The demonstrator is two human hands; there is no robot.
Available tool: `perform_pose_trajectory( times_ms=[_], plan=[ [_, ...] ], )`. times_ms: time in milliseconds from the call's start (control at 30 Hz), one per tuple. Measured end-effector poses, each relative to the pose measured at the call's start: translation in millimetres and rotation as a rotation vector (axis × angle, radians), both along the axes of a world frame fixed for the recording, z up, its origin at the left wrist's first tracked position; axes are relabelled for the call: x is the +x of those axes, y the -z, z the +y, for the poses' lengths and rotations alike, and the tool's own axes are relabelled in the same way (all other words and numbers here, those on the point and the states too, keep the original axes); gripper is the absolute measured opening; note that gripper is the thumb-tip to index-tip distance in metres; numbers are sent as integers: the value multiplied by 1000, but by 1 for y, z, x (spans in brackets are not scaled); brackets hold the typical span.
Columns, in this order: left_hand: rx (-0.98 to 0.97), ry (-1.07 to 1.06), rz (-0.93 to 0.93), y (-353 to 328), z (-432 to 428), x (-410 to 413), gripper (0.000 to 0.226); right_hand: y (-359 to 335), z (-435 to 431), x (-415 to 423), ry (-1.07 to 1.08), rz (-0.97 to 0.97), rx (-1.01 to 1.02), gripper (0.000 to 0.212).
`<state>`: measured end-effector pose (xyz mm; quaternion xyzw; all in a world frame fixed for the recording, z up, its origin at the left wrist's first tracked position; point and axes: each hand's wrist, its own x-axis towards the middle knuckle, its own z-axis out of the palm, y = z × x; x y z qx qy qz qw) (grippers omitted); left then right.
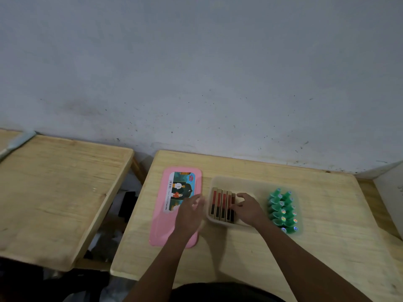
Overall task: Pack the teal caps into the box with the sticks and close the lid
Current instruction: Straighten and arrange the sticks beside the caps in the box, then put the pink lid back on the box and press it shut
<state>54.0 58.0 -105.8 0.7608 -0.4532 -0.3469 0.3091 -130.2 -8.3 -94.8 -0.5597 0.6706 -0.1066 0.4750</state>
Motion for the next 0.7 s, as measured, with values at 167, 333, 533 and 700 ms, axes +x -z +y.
perform_pose_trajectory(
  times_ms=[167, 333, 533, 700],
  plan=[
    [335, -328, -399, 19, 16, 33, 68, -11, 0, -13, -81, 152, -106, 36],
    [418, -393, -357, 27, 27, 38, 68, -31, 12, -9, -508, -46, 20, 33],
    [393, -436, -214, 10, 17, 31, 63, -27, 19, -1, -606, 24, -73, 13],
    [427, -515, -47, 13, 13, 52, 49, -30, 23, -1, -616, 65, -114, 14]
  ],
)
